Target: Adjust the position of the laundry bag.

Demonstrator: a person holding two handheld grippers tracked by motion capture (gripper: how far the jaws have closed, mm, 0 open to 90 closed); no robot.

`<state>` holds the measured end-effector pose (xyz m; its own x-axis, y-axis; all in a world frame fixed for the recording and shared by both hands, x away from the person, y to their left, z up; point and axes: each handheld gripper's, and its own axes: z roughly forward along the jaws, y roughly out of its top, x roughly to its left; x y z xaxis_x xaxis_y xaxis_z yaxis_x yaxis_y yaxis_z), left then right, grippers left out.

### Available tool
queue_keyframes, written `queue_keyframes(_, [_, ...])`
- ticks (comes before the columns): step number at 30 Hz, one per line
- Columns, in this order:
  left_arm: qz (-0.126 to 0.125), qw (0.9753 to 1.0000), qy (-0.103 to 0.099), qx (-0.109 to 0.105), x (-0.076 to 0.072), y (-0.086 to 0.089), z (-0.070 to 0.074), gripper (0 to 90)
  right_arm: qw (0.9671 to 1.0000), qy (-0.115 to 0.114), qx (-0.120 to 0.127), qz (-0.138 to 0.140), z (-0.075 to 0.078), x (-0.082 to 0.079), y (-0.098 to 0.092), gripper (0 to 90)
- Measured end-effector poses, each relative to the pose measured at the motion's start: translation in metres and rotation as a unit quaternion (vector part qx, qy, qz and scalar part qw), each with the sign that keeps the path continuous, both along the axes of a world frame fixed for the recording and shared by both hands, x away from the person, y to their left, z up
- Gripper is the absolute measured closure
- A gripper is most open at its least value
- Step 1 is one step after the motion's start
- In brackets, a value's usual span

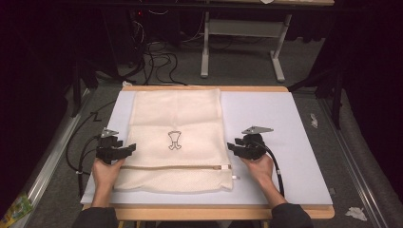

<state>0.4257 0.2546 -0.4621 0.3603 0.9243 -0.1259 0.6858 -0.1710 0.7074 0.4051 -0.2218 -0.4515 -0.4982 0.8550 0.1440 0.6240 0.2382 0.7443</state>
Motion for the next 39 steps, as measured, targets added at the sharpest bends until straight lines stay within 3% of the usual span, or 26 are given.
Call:
queue_keyframes(7, [0.006,1.0000,0.006,-0.003,0.002,0.000,-0.003,39.9,0.9999,0.000,0.000,0.015,0.005,0.005,0.014,55.9])
queue_keyframes(12, [0.008,0.9999,0.011,-0.003,0.004,-0.001,-0.005,44.2,0.9997,0.017,-0.006,0.014,0.001,0.014,0.021,55.5])
queue_keyframes(14, [0.009,0.9998,0.015,-0.007,0.005,0.000,-0.006,47.4,0.9995,0.025,-0.010,0.018,-0.002,0.017,0.025,58.8])
queue_keyframes(18, [0.010,0.9995,0.026,-0.013,0.005,0.002,-0.005,55.1,0.9983,0.049,-0.020,0.024,-0.006,0.022,0.031,78.0])
queue_keyframes(20, [0.004,0.9993,0.036,0.005,0.005,0.000,-0.006,58.0,0.9978,0.052,-0.030,0.029,-0.009,0.024,0.033,82.4])
queue_keyframes(22, [0.005,0.9991,0.042,0.004,0.007,0.002,-0.009,63.8,0.9974,0.056,-0.034,0.030,-0.013,0.026,0.033,84.9])
queue_keyframes(25, [0.004,0.9991,0.042,-0.007,0.008,0.001,-0.009,76.1,0.9973,0.056,-0.035,0.032,-0.012,0.025,0.033,87.0])
queue_keyframes(28, [-0.002,0.9992,0.039,0.000,0.008,-0.002,-0.008,83.8,0.9973,0.053,-0.036,0.035,-0.011,0.025,0.032,87.7])
queue_keyframes(30, [-0.010,0.9994,0.033,0.008,0.008,-0.004,-0.005,85.6,0.9973,0.054,-0.033,0.037,-0.011,0.025,0.031,88.2])
queue_keyframes(36, [-0.016,0.9995,0.026,-0.007,0.008,-0.002,0.002,86.3,0.9978,0.050,-0.024,0.037,-0.012,0.027,0.026,88.4])
queue_keyframes(39, [-0.018,0.9994,0.028,-0.002,0.010,-0.004,0.002,86.4,0.9979,0.048,-0.023,0.037,-0.011,0.028,0.026,88.5])
